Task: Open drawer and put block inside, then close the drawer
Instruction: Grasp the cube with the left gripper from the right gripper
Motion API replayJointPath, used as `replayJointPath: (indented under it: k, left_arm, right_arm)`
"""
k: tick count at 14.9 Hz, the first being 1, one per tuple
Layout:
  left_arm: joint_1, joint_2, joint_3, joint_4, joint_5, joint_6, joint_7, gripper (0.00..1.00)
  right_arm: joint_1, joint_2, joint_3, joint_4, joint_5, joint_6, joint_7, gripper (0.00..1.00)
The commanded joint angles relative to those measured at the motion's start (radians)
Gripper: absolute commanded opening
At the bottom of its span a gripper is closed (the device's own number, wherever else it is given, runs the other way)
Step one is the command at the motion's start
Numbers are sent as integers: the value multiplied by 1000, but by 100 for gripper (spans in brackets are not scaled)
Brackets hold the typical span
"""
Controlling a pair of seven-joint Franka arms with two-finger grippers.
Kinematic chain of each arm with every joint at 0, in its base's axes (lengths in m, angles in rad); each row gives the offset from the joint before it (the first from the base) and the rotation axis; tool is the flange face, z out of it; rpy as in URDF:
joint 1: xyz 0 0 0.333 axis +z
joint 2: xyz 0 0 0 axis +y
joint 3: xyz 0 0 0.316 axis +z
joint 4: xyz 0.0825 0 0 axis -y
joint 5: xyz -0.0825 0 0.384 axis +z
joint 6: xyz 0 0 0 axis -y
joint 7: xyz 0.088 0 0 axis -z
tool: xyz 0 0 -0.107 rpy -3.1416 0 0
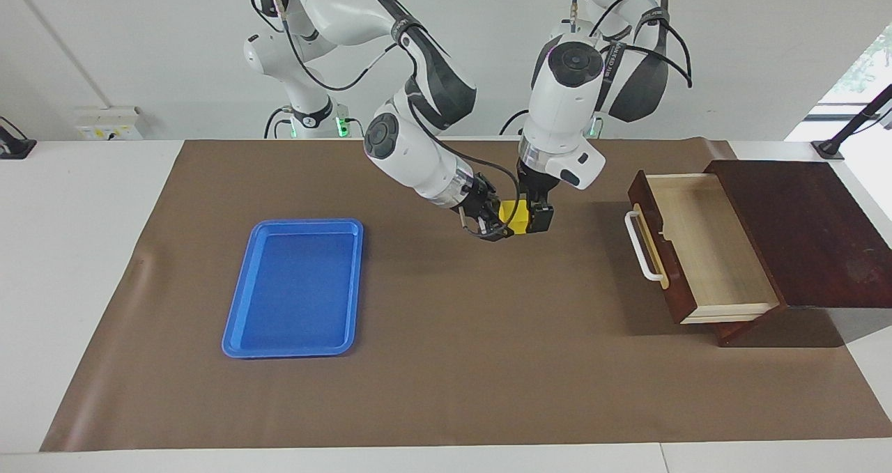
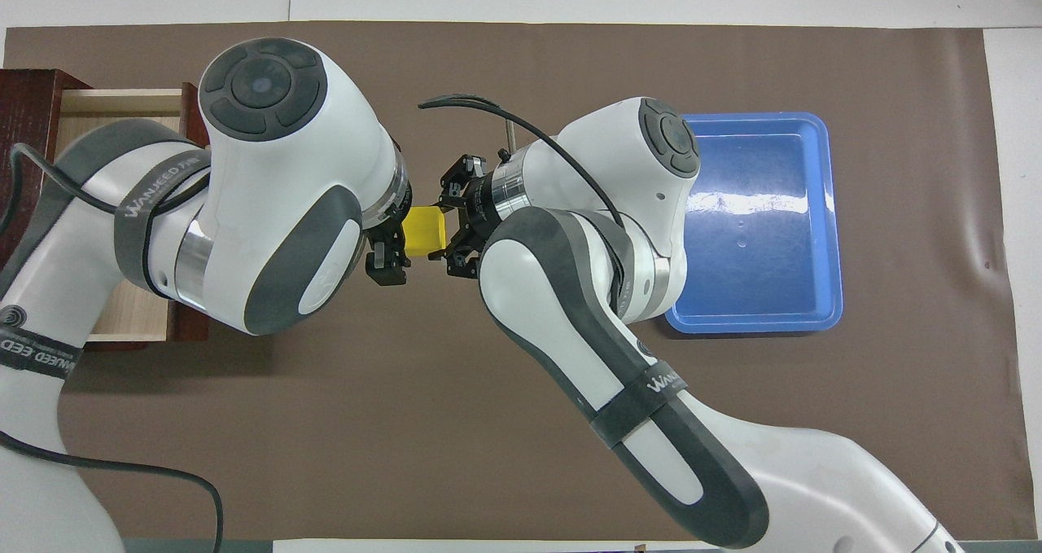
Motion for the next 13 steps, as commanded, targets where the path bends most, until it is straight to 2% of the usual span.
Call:
replayJointPath:
  k: [1, 7, 8, 11, 13]
  left_arm:
    - [-29, -6, 11, -35, 25, 35, -18, 100]
    - [-32, -24, 9, -81, 25, 71, -44, 100]
    - [-32, -23, 9, -79, 25, 74, -48, 92]
    - [-35, -23, 11, -74, 27, 72, -68, 34]
    - [-33, -23, 11, -73, 27, 75, -68, 2]
  right_arm:
    - [-9, 0, 3, 10, -18, -4, 10, 0]
    - [-10, 0, 3, 10, -21, -13, 8, 0]
    - [-10, 0, 3, 10, -23, -13, 8, 0]
    - [-12, 0, 3, 10, -26, -10, 7, 0]
    - [-12, 0, 3, 10, -23, -7, 7, 0]
